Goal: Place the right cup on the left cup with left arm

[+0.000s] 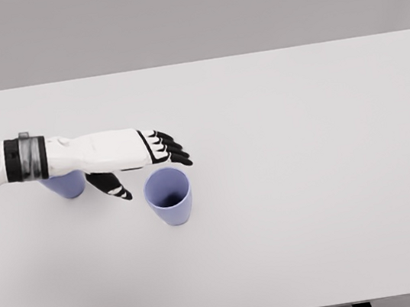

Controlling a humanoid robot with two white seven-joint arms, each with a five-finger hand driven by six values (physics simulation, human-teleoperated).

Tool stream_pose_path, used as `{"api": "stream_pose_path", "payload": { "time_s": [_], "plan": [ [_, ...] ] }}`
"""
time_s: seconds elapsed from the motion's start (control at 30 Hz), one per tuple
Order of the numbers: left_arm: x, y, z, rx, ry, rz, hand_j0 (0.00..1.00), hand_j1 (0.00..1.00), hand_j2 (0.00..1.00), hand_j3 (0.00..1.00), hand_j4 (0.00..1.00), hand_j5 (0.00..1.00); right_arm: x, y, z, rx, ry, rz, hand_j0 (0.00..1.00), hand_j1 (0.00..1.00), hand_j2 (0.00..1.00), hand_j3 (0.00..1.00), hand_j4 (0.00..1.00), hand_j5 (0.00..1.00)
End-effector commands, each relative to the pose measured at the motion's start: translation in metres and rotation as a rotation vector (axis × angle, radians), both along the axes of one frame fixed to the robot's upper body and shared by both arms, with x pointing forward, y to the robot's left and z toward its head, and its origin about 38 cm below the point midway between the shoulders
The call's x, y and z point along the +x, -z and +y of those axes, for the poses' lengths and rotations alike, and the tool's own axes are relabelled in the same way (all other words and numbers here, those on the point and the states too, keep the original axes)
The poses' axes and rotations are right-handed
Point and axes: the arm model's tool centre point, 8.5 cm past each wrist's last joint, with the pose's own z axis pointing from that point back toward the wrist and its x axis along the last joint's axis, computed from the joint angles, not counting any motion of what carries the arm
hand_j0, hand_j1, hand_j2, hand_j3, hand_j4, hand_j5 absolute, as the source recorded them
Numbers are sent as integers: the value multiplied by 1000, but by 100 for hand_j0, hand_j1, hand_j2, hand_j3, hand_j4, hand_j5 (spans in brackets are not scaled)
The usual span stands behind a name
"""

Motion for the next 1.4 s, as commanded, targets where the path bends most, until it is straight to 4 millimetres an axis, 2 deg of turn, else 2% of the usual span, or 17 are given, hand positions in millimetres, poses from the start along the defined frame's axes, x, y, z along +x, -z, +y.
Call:
{"api": "stream_pose_path", "payload": {
  "time_s": [0.0,0.37,0.47,0.63,0.77,0.93,1.2,1.37],
  "plan": [
    [1,-2,0,1,-4,-11,100,100,100,100,100,100,0,0,0,0,0,0,100,100,100,100,100,100],
    [1,0,2,-1,-10,-3,100,100,100,100,100,100,0,0,0,0,0,0,100,100,100,100,100,100],
    [-11,-6,-10,-17,40,-16,100,100,100,100,100,100,0,0,0,0,0,0,100,100,100,100,100,100],
    [-12,8,-7,-3,28,7,100,100,100,100,100,100,0,0,0,1,0,0,100,100,100,100,100,100],
    [-11,9,-9,3,33,0,100,100,100,100,100,100,0,0,0,0,0,0,100,100,100,100,100,100],
    [-10,13,-22,-7,52,-2,100,100,100,100,100,100,0,0,0,0,0,0,100,100,100,100,100,100],
    [-4,20,-13,2,16,16,100,100,100,100,100,100,0,0,0,0,0,0,100,100,100,100,100,100],
    [-6,25,-16,-2,22,27,100,100,100,100,100,100,0,0,0,0,0,0,100,100,100,100,100,100]
  ]
}}
